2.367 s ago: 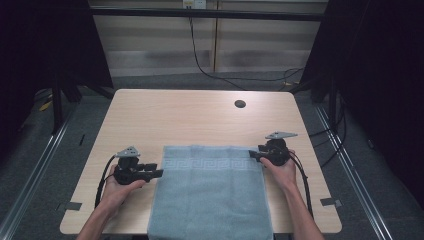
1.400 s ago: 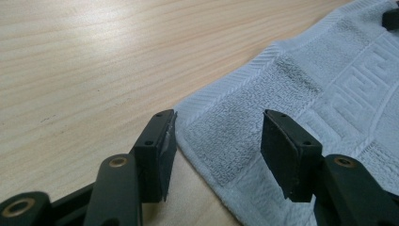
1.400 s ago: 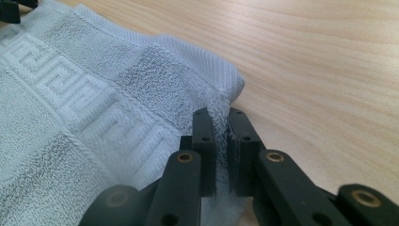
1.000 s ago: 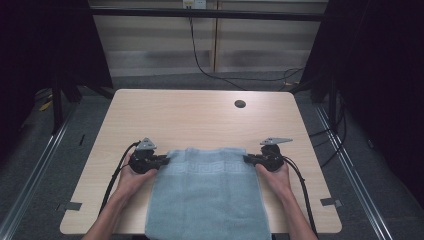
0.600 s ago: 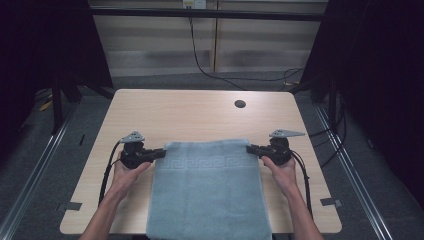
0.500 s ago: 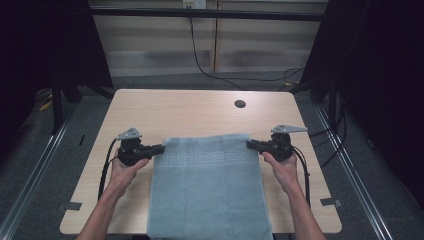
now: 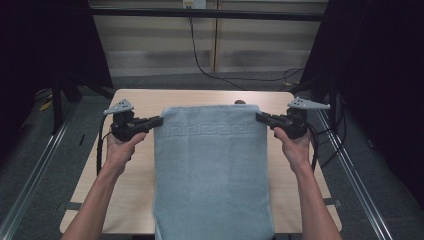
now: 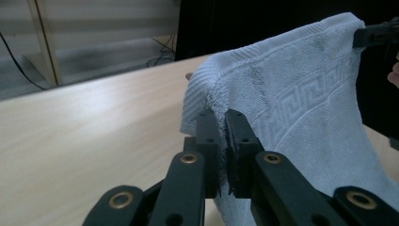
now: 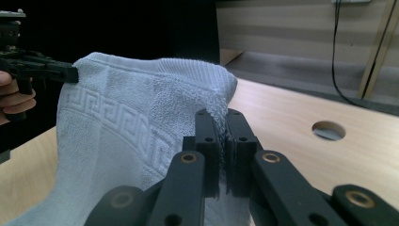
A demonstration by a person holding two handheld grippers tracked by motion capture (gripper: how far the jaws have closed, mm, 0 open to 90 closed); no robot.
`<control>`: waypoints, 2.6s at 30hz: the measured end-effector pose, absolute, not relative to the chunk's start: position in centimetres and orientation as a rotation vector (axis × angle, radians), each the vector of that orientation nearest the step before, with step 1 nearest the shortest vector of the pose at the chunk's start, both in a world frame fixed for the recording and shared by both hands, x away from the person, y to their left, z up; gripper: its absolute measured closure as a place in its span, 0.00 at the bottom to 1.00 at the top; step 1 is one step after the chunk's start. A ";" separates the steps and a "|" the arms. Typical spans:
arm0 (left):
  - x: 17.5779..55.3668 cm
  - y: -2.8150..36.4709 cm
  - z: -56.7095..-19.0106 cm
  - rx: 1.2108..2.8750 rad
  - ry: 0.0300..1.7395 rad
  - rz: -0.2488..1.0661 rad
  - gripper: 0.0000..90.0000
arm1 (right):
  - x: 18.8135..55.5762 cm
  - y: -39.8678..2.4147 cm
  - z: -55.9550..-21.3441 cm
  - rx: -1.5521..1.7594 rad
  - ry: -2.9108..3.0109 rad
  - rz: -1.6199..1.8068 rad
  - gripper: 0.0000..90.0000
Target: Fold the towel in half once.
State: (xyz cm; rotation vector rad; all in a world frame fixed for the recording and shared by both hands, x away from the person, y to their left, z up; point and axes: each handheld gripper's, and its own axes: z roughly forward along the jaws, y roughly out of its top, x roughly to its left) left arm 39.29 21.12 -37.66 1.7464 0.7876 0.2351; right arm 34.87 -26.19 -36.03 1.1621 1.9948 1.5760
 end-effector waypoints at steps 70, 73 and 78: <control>32.0 19.5 -50.0 2.145 0.874 0.125 0.95 | 25.4 -22.5 -49.8 1.372 2.468 1.292 0.96; 33.9 19.5 -50.1 2.126 0.911 0.128 0.95 | 26.9 -22.3 -49.8 1.381 2.443 1.269 0.96; 36.9 19.4 -50.3 2.091 0.969 0.139 0.95 | 29.4 -22.0 -49.9 1.413 2.400 1.265 0.96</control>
